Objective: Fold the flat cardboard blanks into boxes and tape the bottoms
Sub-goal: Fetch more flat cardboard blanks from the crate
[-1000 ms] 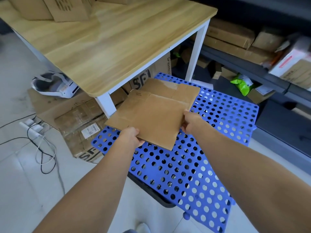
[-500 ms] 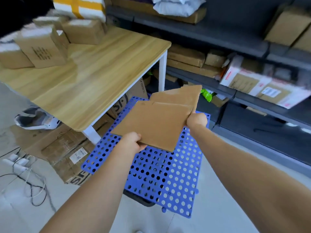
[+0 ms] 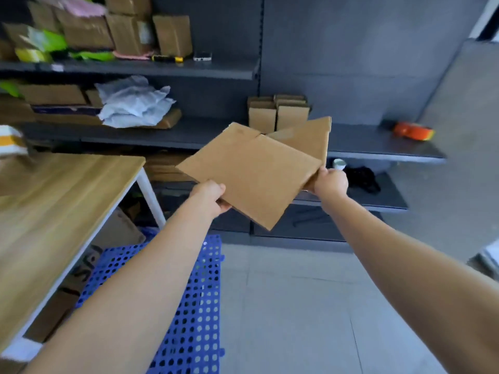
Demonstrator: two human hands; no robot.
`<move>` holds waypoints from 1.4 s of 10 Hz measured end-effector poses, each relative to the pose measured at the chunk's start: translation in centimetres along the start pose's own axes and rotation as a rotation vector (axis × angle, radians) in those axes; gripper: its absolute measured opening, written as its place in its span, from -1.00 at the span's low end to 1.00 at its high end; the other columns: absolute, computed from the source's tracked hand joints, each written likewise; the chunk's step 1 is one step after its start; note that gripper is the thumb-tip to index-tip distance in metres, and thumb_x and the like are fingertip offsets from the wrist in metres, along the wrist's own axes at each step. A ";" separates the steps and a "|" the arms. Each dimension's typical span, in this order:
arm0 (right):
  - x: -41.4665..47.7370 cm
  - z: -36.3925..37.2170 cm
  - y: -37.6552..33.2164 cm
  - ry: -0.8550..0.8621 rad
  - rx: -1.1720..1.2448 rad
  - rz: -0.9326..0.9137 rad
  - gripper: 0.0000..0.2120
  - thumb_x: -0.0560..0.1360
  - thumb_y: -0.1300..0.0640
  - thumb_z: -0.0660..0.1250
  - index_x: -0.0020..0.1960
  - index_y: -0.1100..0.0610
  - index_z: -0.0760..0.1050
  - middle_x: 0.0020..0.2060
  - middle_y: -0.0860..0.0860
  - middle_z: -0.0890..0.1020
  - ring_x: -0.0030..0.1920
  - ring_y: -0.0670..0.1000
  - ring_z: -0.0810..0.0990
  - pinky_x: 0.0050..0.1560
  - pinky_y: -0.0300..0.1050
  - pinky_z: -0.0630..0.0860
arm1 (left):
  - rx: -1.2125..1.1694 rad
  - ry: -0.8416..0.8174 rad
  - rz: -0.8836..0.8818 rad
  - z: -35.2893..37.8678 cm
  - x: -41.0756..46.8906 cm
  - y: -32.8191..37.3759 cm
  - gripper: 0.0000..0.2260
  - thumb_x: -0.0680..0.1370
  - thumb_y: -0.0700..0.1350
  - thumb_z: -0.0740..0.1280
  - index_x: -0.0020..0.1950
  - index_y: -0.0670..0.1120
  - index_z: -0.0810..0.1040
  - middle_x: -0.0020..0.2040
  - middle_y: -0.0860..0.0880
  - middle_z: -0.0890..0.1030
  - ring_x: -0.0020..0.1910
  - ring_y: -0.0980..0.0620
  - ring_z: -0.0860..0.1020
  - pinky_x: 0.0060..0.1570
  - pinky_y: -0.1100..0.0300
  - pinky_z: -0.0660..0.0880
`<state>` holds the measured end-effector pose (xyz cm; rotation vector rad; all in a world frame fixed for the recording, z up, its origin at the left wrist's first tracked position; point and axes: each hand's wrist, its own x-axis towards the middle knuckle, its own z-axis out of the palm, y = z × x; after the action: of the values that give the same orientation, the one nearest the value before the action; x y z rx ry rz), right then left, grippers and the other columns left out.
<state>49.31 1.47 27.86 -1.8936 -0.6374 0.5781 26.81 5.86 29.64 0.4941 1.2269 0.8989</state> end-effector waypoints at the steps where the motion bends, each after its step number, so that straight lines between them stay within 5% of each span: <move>1: 3.3 -5.8 0.7 0.136 0.062 0.004 -0.69 0.63 0.09 0.09 -0.02 0.25 0.54 -0.19 0.10 0.56 -0.08 0.13 0.53 0.00 -0.01 0.50 | 0.098 -0.118 0.038 6.3 2.1 -0.6 -0.76 0.61 -0.34 0.16 0.24 -0.13 0.40 0.06 -0.15 0.52 0.02 -0.12 0.49 -0.03 -0.05 0.48; 3: 10.1 -16.1 2.1 0.367 0.025 0.014 -0.73 0.62 0.13 0.09 -0.12 0.25 0.46 -0.20 0.15 0.52 -0.16 0.11 0.48 -0.13 -0.12 0.37 | 0.210 -0.248 0.047 19.1 2.7 -2.6 -0.73 0.61 -0.36 0.14 0.26 -0.13 0.42 0.09 -0.15 0.52 -0.03 -0.11 0.51 -0.06 -0.05 0.49; 5: 18.4 -21.5 2.0 0.519 0.065 0.025 -0.68 0.58 0.13 0.10 -0.29 0.22 0.42 -0.28 0.15 0.53 -0.17 0.16 0.57 -0.06 0.06 0.56 | 0.278 -0.337 0.041 29.6 6.7 -2.4 -0.74 0.60 -0.36 0.15 0.25 -0.16 0.44 0.19 -0.17 0.54 0.06 -0.13 0.51 0.09 -0.07 0.51; 8: 30.2 -24.7 2.3 0.615 0.001 0.075 -0.70 0.61 0.13 0.09 -0.14 0.27 0.49 -0.23 0.14 0.52 -0.18 0.14 0.53 -0.12 -0.02 0.49 | 0.326 -0.394 0.016 42.3 12.9 -1.6 -0.69 0.62 -0.36 0.13 0.34 -0.18 0.40 0.16 -0.19 0.51 -0.16 -0.11 0.51 -0.13 0.01 0.47; 9: 34.3 -25.7 2.7 0.612 -0.033 0.091 -0.70 0.62 0.13 0.09 -0.10 0.27 0.50 -0.20 0.14 0.52 -0.16 0.12 0.51 -0.13 -0.08 0.43 | 0.304 -0.358 -0.008 45.5 15.3 -1.9 -0.69 0.61 -0.37 0.15 0.34 -0.18 0.40 0.19 -0.19 0.52 0.07 -0.15 0.53 -0.06 -0.01 0.49; 11: 43.0 -27.4 2.7 0.567 -0.117 0.087 -0.67 0.63 0.14 0.10 0.05 0.35 0.55 -0.15 0.16 0.54 -0.05 0.19 0.56 -0.06 -0.09 0.41 | 0.243 -0.256 -0.025 51.6 19.4 -2.4 -0.67 0.61 -0.37 0.15 0.35 -0.17 0.39 0.15 -0.16 0.52 0.13 -0.17 0.52 -0.07 -0.02 0.52; 14: 53.6 -29.1 2.1 0.478 -0.257 0.064 -0.66 0.64 0.14 0.10 0.13 0.35 0.54 0.10 0.28 0.60 0.17 0.25 0.54 0.15 -0.05 0.42 | 0.281 -0.073 -0.008 58.3 26.5 -4.3 -0.66 0.60 -0.34 0.18 0.36 -0.14 0.40 0.24 -0.16 0.53 -0.02 -0.14 0.49 -0.18 -0.02 0.50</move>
<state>108.36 16.51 30.98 -2.1955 -0.3491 0.0696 85.10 32.55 28.13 0.7397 1.2936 0.6981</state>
